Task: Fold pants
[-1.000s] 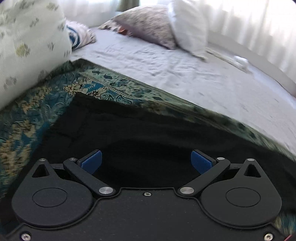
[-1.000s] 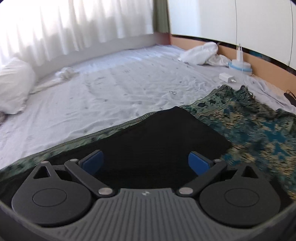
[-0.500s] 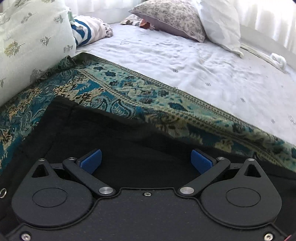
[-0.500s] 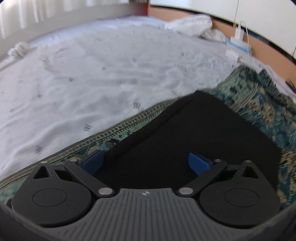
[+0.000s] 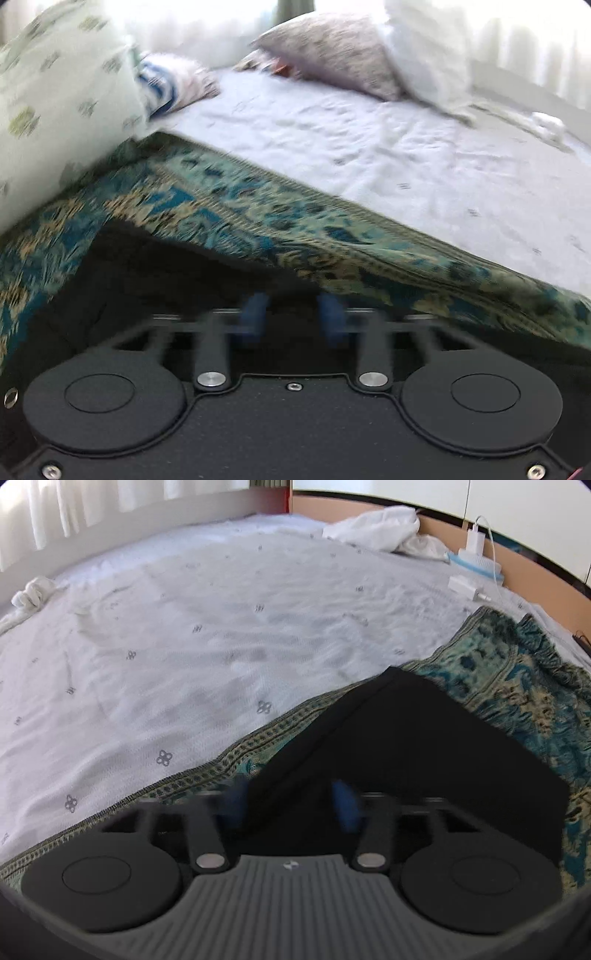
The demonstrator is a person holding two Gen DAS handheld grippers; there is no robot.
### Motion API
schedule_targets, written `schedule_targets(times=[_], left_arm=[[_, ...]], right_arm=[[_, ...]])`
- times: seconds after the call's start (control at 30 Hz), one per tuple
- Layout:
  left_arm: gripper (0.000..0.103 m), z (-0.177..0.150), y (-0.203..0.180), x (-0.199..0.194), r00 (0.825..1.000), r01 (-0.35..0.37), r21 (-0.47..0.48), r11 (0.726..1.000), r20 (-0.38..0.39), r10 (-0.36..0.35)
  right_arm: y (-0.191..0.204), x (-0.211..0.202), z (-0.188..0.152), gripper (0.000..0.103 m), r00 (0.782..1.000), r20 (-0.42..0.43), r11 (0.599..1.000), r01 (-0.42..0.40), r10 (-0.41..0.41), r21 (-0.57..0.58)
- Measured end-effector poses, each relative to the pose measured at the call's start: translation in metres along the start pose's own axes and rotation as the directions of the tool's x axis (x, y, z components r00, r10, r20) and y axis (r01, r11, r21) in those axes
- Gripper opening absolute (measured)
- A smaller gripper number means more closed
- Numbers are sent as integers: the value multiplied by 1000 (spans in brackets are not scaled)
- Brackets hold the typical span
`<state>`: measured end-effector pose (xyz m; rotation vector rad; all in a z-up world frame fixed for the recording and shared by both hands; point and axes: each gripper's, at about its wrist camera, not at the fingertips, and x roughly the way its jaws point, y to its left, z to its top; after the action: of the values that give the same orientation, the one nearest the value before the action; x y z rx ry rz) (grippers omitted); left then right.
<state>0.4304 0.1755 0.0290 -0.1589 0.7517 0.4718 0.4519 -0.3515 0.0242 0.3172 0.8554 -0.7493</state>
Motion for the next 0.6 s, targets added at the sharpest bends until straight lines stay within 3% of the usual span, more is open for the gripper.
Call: schedule_targets(times=[0.03,0.1,0.43,0.6], left_arm=[[1,-2,0,-5,1000,8,15,1000,4,-8],[1,-5,2,-14,1000,16,28,999,4,-16],[1,-21,39,-93,991,73,103,992,108,-84],[1,-44,73,-140,981,159,93,983,95,-168]], right_arm=[[-4,-4,0,14,1000,-1,1000,12,-12,3],[-17,-11,0,11,1000,-12,999,-16,17,30],[-109,-80,-16,8,987,37,983,-159,156,90],[-174,-115,-44,4,980,43,975,-199,196,101]])
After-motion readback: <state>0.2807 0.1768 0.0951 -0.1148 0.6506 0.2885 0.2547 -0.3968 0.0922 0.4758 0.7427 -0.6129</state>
